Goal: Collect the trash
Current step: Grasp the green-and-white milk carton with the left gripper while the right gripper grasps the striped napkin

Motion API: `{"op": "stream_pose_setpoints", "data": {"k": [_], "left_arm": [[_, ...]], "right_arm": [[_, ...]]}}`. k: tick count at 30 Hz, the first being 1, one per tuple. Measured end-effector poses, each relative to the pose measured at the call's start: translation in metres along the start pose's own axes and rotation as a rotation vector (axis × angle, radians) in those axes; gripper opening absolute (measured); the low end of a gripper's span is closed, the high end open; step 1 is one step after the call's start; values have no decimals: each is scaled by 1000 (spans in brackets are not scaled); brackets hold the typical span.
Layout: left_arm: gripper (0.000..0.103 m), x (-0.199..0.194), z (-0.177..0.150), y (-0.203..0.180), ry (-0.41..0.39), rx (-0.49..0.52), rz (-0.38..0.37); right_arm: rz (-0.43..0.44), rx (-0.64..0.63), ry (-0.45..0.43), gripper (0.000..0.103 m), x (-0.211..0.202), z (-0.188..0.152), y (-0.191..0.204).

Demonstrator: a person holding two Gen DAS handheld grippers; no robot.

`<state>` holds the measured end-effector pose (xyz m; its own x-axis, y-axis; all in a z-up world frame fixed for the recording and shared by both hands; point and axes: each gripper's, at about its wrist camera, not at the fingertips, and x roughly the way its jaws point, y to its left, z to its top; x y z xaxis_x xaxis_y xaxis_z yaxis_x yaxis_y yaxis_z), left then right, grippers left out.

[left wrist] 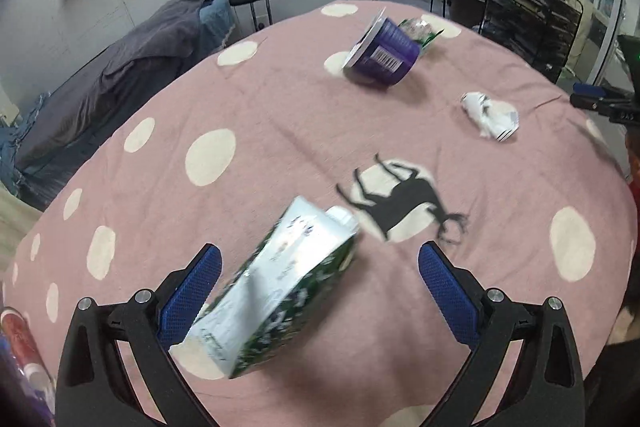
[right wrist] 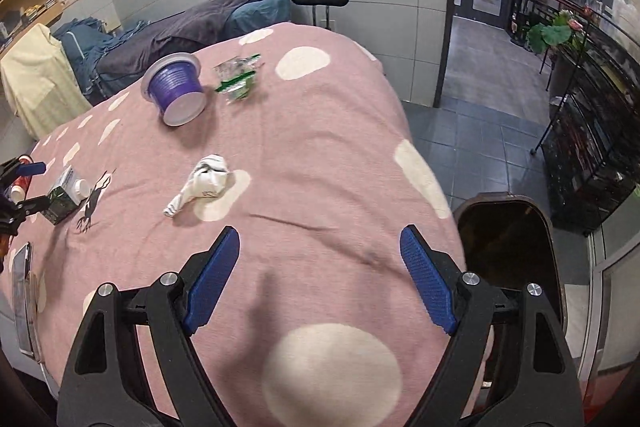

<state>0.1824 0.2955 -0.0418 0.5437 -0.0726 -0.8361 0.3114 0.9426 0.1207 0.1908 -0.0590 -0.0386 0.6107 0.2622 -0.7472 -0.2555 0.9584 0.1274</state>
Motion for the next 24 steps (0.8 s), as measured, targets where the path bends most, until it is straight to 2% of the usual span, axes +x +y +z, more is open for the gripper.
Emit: {"op": "stream_pose_setpoints", "data": {"k": [2, 4, 8, 10, 13, 16, 18, 20, 23, 24], "left_arm": [[97, 12, -6, 16, 48, 13, 12], [97, 24, -12, 25, 83, 32, -14], [95, 41, -16, 22, 104, 87, -26], [84, 47, -17, 21, 99, 82, -34], [73, 48, -16, 18, 81, 67, -47], [59, 45, -15, 11, 60, 68, -40], [51, 43, -14, 10, 43, 35, -42], [51, 42, -12, 9, 25, 2, -40], [51, 39, -12, 2, 10, -17, -40], [51, 37, -12, -2, 2, -17, -38]], "right_arm": [[3, -4, -4, 82, 0, 4, 7], [1, -7, -11, 82, -1, 8, 14], [3, -16, -1, 82, 3, 13, 27], [11, -27, 15, 82, 10, 17, 36], [27, -65, 34, 82, 20, 25, 52], [52, -111, 79, 82, 39, 33, 72], [79, -139, 128, 82, 57, 38, 86], [79, -166, 170, 82, 74, 42, 97], [31, -225, 239, 82, 98, 47, 113], [5, -241, 263, 77, 107, 49, 117]]}}
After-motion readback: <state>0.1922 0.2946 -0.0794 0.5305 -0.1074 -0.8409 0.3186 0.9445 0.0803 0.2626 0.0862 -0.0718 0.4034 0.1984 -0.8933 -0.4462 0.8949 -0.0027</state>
